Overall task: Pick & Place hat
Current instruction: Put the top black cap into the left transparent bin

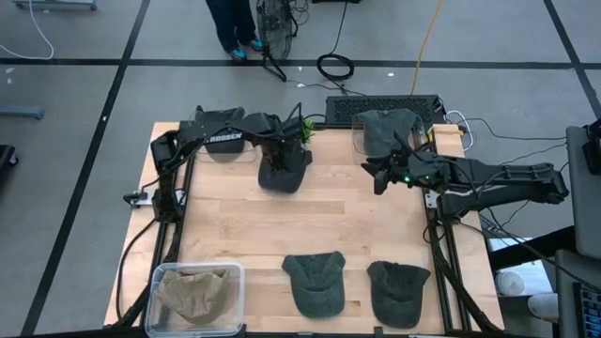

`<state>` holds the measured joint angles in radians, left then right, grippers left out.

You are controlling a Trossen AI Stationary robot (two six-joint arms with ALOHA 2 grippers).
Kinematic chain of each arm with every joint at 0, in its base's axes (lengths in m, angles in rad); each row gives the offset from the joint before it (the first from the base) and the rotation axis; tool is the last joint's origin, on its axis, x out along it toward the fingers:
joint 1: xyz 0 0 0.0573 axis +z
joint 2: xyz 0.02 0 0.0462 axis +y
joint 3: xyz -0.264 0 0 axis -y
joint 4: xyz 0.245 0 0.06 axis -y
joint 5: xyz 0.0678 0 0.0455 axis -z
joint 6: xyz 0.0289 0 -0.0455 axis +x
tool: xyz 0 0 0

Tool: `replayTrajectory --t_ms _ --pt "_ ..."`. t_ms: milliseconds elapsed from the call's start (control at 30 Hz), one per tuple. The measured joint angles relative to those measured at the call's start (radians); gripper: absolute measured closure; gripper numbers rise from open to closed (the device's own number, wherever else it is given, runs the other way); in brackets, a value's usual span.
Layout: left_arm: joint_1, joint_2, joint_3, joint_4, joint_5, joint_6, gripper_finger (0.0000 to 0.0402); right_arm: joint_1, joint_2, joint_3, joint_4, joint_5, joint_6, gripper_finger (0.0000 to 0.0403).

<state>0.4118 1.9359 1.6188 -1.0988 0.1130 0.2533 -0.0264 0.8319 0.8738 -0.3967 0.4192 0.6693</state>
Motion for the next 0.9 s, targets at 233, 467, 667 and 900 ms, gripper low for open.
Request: replayTrajectory --t_ms 233,467,667,900 --pt "0.02 -0.001 0.0 0.043 0.002 0.145 0.0178 -0.007 0.004 0.0 0.004 -0.003 0.003 0.0273" --pt "0.036 0.033 -0.002 0.058 0.003 0.158 0.0178 -0.007 0.004 0.0 0.004 -0.004 0.003 0.0273" --pt "0.04 0.093 -0.003 0.064 -0.04 0.102 0.0178 -0.007 0.004 0.0 0.004 -0.005 0.011 0.0273" --pt "0.024 0.137 -0.003 0.066 -0.018 0.059 0.0179 -0.007 0.004 0.0 0.003 -0.035 0.026 0.0273"
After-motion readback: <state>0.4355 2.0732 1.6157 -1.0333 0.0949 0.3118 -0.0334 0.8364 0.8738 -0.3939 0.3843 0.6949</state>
